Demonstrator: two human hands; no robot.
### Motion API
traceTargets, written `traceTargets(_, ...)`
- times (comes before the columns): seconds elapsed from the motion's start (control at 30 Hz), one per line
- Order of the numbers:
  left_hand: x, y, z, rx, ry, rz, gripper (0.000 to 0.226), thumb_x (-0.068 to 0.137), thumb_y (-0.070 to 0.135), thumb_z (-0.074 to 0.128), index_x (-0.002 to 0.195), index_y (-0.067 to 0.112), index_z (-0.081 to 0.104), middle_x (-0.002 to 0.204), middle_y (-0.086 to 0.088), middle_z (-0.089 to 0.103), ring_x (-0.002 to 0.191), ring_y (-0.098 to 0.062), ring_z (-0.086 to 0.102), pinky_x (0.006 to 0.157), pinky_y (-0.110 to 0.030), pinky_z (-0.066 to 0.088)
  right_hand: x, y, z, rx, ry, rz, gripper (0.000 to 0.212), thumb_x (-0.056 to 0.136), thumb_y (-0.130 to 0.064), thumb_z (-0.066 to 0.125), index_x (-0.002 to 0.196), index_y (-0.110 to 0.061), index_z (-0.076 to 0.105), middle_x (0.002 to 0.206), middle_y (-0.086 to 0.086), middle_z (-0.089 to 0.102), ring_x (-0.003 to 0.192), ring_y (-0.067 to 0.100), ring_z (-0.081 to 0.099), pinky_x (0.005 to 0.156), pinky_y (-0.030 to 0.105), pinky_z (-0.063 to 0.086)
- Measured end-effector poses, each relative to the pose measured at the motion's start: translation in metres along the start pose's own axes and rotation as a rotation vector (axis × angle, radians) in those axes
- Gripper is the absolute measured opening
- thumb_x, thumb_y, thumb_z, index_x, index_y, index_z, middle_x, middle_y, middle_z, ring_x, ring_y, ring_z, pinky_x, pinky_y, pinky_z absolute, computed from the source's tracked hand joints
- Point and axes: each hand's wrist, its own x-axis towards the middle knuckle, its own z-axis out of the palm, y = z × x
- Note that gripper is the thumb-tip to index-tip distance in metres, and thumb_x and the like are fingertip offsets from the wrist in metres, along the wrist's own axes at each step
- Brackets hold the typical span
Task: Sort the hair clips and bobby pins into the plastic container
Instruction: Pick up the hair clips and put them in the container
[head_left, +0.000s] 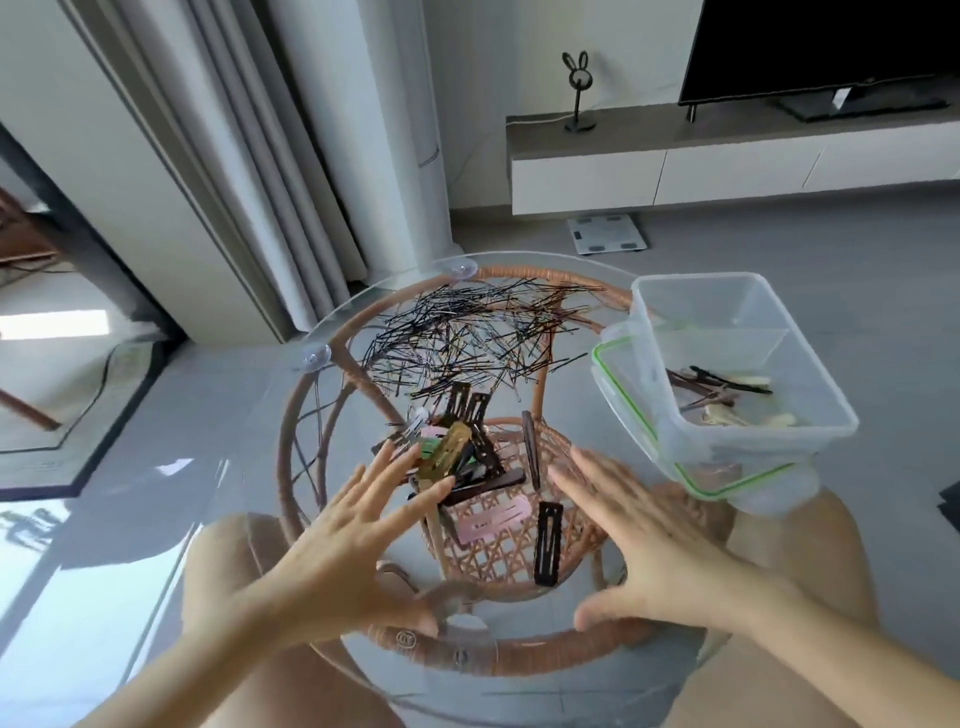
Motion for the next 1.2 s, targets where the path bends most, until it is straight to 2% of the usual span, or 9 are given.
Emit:
traceTargets(0.07, -0.003, 0.005, 0.010, -0.004, 0.034, -0.065, 0.092, 0.049, 0.098, 0.016, 0.129, 0.064, -0.014, 0.148, 0.021, -0.025, 0.138, -0.003, -0.026, 0.111, -0.042, -0.008, 0.009, -0.005, 0.004, 0.010, 0.012, 0.007, 0.115, 0.051, -0.089, 0.043, 0.129, -0.047, -0.031, 0.146, -0.008, -0.034, 0.122, -0.006, -0.041, 0.092, 0.010, -0.033)
traceTargets(0.13, 0.002, 0.015, 0.011, 0.015, 0.101, -0.069, 0.088, 0.060, 0.092, 0.026, 0.137, 0.055, 0.006, 0.154, 0.004, 0.018, 0.142, -0.022, 0.017, 0.112, -0.049, 0.016, 0.021, -0.011, 0.007, -0.005, 0.044, 0.012, 0.116, 0.051, -0.090, 0.039, 0.131, -0.044, -0.031, 0.147, -0.005, -0.032, 0.124, -0.003, -0.041, 0.094, 0.013, -0.034)
traceTargets(0.23, 0.013, 0.024, 0.003, 0.068, 0.172, -0.093, 0.077, 0.066, 0.080, 0.041, 0.132, 0.041, 0.042, 0.131, -0.005, 0.057, 0.117, -0.030, 0.055, 0.091, -0.051, 0.047, 0.040, -0.019, 0.008, -0.018, 0.110, 0.043, 0.114, 0.053, -0.089, 0.037, 0.133, -0.041, -0.029, 0.153, -0.001, -0.020, 0.137, 0.010, -0.022, 0.109, 0.030, -0.019)
traceTargets(0.37, 0.022, 0.027, 0.001, 0.029, 0.176, -0.100, 0.064, 0.065, 0.065, 0.064, 0.124, 0.043, 0.052, 0.127, -0.002, 0.057, 0.114, -0.029, 0.053, 0.088, -0.048, 0.050, 0.061, -0.030, 0.008, 0.009, 0.184, 0.053, 0.102, 0.062, -0.079, 0.046, 0.141, -0.038, -0.006, 0.155, 0.000, 0.002, 0.138, 0.019, 0.006, 0.114, 0.044, 0.011)
traceTargets(0.5, 0.028, 0.029, 0.000, -0.126, 0.208, -0.096, 0.058, 0.069, 0.049, 0.070, 0.123, 0.040, 0.054, 0.129, 0.000, 0.048, 0.116, -0.022, 0.046, 0.098, -0.037, 0.044, 0.075, -0.040, 0.006, 0.108, 0.358, 0.014, 0.062, 0.079, -0.040, 0.063, 0.135, -0.025, 0.040, 0.138, 0.002, 0.043, 0.123, 0.021, 0.034, 0.104, 0.042, 0.034)
traceTargets(0.6, 0.035, 0.027, -0.002, -0.274, 0.289, -0.114, 0.043, 0.071, 0.031, 0.075, 0.112, 0.029, 0.064, 0.118, 0.002, 0.047, 0.080, -0.007, 0.056, 0.081, -0.013, 0.043, 0.082, -0.043, 0.005, 0.202, 0.460, 0.009, 0.040, 0.080, -0.021, 0.066, 0.118, -0.013, 0.059, 0.115, 0.003, 0.060, 0.111, 0.020, 0.048, 0.097, 0.036, 0.041)
traceTargets(0.73, 0.043, 0.022, -0.008, -0.375, 0.326, -0.201, 0.024, 0.072, 0.019, 0.076, 0.095, 0.022, 0.071, 0.104, 0.006, 0.049, 0.065, -0.002, 0.051, 0.058, -0.003, 0.038, 0.082, -0.043, 0.004, 0.327, 0.500, 0.023, 0.025, 0.075, -0.018, 0.071, 0.097, -0.008, 0.068, 0.094, 0.002, 0.063, 0.091, 0.015, 0.055, 0.083, 0.026, 0.046)
traceTargets(0.93, 0.044, 0.013, -0.020, -0.413, 0.391, -0.262, 0.016, 0.069, 0.021, 0.078, 0.082, 0.022, 0.071, 0.087, 0.014, 0.052, 0.066, 0.002, 0.051, 0.055, -0.005, 0.040, 0.077, -0.040, -0.004, 0.455, 0.611, 0.028, 0.005, 0.072, -0.012, 0.074, 0.075, -0.009, 0.070, 0.080, -0.004, 0.065, 0.076, 0.009, 0.061, 0.073, 0.025, 0.051)
traceTargets(1.2, 0.055, 0.025, -0.061, -0.486, 0.496, -0.236, 0.020, 0.068, 0.018, 0.079, 0.068, 0.030, 0.062, 0.085, 0.012, 0.058, 0.061, -0.004, 0.057, 0.053, -0.009, 0.043, 0.067, -0.040, -0.046, 0.427, 0.759, -0.030, 0.006, 0.072, -0.009, 0.074, 0.073, -0.005, 0.070, 0.072, 0.002, 0.067, 0.067, 0.011, 0.061, 0.063, 0.020, 0.050)
